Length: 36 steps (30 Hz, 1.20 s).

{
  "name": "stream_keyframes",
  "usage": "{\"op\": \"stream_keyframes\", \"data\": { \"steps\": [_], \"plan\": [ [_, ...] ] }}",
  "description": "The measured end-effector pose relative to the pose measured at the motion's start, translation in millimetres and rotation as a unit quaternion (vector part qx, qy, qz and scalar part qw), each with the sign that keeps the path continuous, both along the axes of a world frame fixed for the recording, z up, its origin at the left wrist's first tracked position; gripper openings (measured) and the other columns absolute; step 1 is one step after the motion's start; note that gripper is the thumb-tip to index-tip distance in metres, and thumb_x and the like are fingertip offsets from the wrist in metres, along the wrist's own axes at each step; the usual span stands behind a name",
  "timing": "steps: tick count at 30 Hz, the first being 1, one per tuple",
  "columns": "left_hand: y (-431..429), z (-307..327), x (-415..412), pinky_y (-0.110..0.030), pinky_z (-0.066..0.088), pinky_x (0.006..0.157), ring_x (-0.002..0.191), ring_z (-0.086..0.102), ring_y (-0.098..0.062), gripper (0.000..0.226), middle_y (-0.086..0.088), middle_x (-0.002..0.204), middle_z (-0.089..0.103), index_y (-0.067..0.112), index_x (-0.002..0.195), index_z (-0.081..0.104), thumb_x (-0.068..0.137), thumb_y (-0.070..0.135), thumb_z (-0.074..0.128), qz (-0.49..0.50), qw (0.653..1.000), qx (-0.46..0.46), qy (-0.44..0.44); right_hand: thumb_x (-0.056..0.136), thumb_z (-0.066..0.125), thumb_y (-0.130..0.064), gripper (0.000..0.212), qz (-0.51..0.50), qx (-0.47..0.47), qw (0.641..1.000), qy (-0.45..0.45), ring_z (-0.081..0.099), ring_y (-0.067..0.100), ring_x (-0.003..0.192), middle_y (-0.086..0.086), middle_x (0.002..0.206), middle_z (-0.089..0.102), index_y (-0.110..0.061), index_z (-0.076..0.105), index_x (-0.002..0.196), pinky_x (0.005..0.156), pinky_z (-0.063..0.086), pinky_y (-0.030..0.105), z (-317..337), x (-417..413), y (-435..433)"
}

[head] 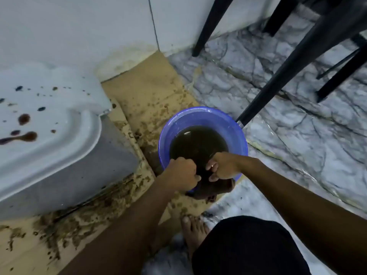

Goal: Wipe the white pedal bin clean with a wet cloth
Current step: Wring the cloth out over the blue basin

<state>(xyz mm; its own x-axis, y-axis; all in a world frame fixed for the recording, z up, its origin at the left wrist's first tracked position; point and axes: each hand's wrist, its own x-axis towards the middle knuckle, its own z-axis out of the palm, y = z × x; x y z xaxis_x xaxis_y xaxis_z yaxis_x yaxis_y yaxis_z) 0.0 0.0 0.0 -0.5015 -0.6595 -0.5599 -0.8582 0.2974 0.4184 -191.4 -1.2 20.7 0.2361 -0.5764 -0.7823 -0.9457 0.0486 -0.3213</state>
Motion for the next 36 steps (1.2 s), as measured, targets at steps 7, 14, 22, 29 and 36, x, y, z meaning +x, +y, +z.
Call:
{"op": "stream_keyframes", "data": {
  "steps": [7,14,22,29,36],
  "plan": [
    [37,-1,-5,-0.049,0.032,0.112,0.112,0.054,-0.022,0.023,0.001,0.107,0.065,0.019,0.101,0.073,0.094,0.039,0.067,0.061,0.997,0.013,0.047,0.078,0.082,-0.012,0.043,-0.003,-0.012,0.998,-0.066,0.066,0.018,0.097,-0.006,0.099,0.072,-0.019,0.072,0.119,0.084,0.053,0.029,-3,1,17],
    [42,56,17,-0.027,0.052,0.067,0.068,0.063,-0.007,0.022,0.007,0.067,0.064,0.022,0.077,0.064,0.079,0.015,0.086,0.220,0.958,-0.010,0.182,0.076,0.084,-0.006,0.035,-0.027,-0.086,0.981,-0.174,0.063,-0.012,0.077,-0.008,0.091,0.074,-0.019,0.078,0.107,0.067,0.047,0.005,60,3,14],
    [42,158,57,-0.029,0.049,0.070,0.061,0.052,-0.010,0.032,0.005,0.069,0.055,0.025,0.074,0.060,0.080,0.005,0.085,0.292,0.909,-0.099,0.279,0.075,0.083,0.005,0.030,-0.024,-0.187,0.952,-0.240,0.070,0.011,0.078,0.007,0.087,0.074,-0.006,0.076,0.102,0.071,0.056,0.020,186,34,7],
    [60,254,107,-0.015,0.046,0.055,0.054,0.055,-0.003,0.021,-0.003,0.075,0.058,0.010,0.089,0.065,0.083,-0.001,0.081,0.372,0.844,-0.179,0.342,0.073,0.084,0.005,0.029,-0.012,-0.270,0.917,-0.295,0.069,0.001,0.073,0.003,0.087,0.075,-0.010,0.078,0.098,0.073,0.057,0.019,276,89,-3],
    [83,302,166,-0.038,0.060,0.068,0.072,0.071,-0.025,0.026,-0.010,0.079,0.067,0.021,0.096,0.069,0.082,0.006,0.084,0.431,0.796,-0.223,0.362,0.074,0.086,-0.002,0.026,0.015,-0.302,0.881,-0.365,0.071,0.009,0.077,0.014,0.087,0.076,-0.020,0.081,0.093,0.085,0.059,0.034,314,151,-4]
  ]
}}
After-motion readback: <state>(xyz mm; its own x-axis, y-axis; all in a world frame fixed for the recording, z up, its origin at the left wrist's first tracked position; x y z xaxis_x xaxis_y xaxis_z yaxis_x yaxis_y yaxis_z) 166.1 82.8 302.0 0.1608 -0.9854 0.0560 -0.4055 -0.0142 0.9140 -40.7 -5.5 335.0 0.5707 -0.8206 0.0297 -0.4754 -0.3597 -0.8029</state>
